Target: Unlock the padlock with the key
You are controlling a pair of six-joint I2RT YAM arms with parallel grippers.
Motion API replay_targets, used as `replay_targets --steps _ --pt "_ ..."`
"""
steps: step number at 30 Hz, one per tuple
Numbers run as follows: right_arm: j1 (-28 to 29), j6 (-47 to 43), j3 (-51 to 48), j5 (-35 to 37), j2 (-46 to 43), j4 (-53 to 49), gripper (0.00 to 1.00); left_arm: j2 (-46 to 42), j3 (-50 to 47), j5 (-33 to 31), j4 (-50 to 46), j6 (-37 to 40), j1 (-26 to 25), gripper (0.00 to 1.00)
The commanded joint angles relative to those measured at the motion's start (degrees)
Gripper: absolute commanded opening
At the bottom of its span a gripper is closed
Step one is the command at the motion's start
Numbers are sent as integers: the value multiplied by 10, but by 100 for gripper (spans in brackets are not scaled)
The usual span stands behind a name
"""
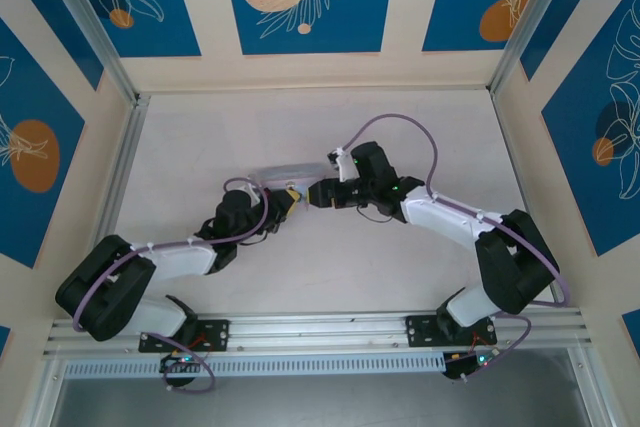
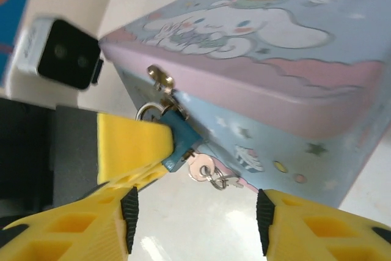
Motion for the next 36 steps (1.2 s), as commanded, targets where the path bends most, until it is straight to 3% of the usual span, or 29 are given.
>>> replay_targets --steps 1,11,26,31,36 --pt "20 -126 14 98 -3 -93 51 1 19 19 9 12 -4 0" --pt "66 -198 32 182 -1 -89 46 9 24 27 11 6 -3 0" --pt "97 -232 82 218 58 -99 42 13 30 32 13 5 -3 0" --pt "96 -231 96 222 69 -98 30 17 30 34 17 4 -3 0" --pt "93 -225 112 193 69 -105 6 24 28 38 23 3 -3 0"
